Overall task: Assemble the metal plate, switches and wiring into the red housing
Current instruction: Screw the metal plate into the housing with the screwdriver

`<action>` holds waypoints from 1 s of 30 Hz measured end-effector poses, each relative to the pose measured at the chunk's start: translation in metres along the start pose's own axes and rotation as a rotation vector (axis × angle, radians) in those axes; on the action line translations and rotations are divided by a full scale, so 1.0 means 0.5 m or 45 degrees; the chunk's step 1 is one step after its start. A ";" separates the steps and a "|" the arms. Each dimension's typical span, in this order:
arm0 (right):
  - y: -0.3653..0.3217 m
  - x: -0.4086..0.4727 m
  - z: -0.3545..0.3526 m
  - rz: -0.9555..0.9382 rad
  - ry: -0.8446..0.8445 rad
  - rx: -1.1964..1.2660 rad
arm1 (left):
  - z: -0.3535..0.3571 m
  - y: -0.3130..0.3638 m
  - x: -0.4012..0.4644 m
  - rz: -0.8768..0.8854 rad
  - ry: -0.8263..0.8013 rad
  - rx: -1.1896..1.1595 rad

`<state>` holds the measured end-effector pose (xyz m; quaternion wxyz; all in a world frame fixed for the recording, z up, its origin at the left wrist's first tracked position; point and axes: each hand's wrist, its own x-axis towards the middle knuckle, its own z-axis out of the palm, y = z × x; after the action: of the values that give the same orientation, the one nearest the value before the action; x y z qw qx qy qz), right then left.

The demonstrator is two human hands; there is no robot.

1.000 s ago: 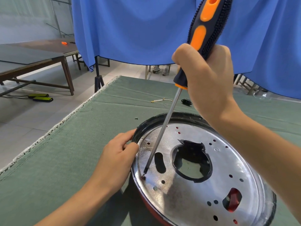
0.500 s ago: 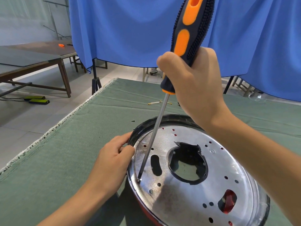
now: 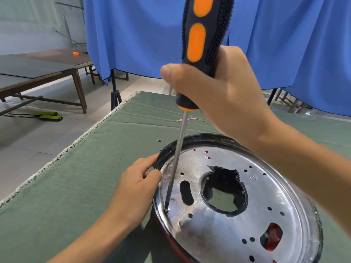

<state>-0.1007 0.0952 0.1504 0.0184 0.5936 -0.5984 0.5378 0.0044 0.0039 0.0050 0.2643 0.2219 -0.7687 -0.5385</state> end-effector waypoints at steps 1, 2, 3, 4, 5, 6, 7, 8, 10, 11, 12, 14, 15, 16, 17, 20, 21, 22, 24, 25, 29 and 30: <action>-0.002 0.001 -0.005 0.011 -0.052 0.014 | -0.001 -0.001 0.000 -0.005 0.004 -0.001; -0.006 0.001 -0.010 0.022 -0.100 0.043 | -0.001 -0.001 0.000 -0.010 0.006 -0.001; -0.010 0.001 -0.015 0.030 -0.152 0.080 | -0.001 -0.002 0.001 -0.012 0.005 -0.003; -0.014 0.001 -0.019 0.037 -0.208 0.108 | 0.000 -0.003 0.001 -0.012 0.002 -0.006; -0.017 0.001 -0.024 0.047 -0.258 0.114 | 0.000 -0.003 0.001 -0.013 -0.001 -0.010; -0.019 0.002 -0.028 0.058 -0.298 0.100 | 0.001 -0.002 0.001 -0.014 -0.001 -0.012; -0.020 0.004 -0.033 0.073 -0.329 0.076 | 0.001 -0.001 0.001 -0.014 0.000 -0.011; -0.020 0.005 -0.038 0.090 -0.352 0.048 | 0.000 -0.001 0.001 -0.010 0.001 -0.007; -0.019 0.007 -0.045 0.137 -0.385 0.004 | -0.001 -0.001 0.002 0.010 -0.004 0.003; -0.019 0.008 -0.047 0.155 -0.395 -0.002 | -0.001 -0.001 0.003 0.018 -0.008 0.012; -0.019 0.008 -0.049 0.161 -0.399 -0.008 | -0.001 -0.002 0.003 0.021 -0.011 0.018; -0.019 0.007 -0.053 0.143 -0.397 -0.055 | -0.002 -0.002 0.004 0.018 -0.011 0.022; -0.019 0.006 -0.054 0.131 -0.394 -0.084 | -0.002 -0.002 0.004 0.016 -0.011 0.022; -0.020 0.005 -0.055 0.124 -0.391 -0.106 | -0.002 -0.002 0.003 0.016 -0.013 0.018; -0.020 0.004 -0.055 0.119 -0.386 -0.123 | -0.003 -0.003 0.003 0.019 -0.018 0.013; -0.021 0.000 -0.056 0.112 -0.368 -0.172 | -0.004 -0.004 0.002 0.031 -0.023 0.004; -0.021 -0.001 -0.056 0.111 -0.363 -0.173 | -0.005 -0.004 0.003 0.033 -0.024 0.003; -0.022 -0.002 -0.056 0.111 -0.358 -0.170 | -0.005 -0.004 0.002 0.034 -0.027 0.003; -0.025 -0.003 -0.054 0.116 -0.354 -0.167 | -0.005 -0.003 0.001 0.042 -0.032 0.005; -0.026 -0.004 -0.053 0.120 -0.356 -0.167 | -0.005 -0.004 0.001 0.045 -0.030 0.004; -0.038 -0.002 -0.047 0.123 -0.417 -0.147 | -0.003 -0.008 0.001 0.040 -0.010 -0.019; -0.042 0.000 -0.044 0.123 -0.436 -0.156 | -0.003 -0.008 0.001 0.042 -0.011 -0.024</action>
<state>-0.0988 0.1159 0.1726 -0.0734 0.6448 -0.6521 0.3919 0.0052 0.0013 0.0018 0.2718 0.2045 -0.7683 -0.5422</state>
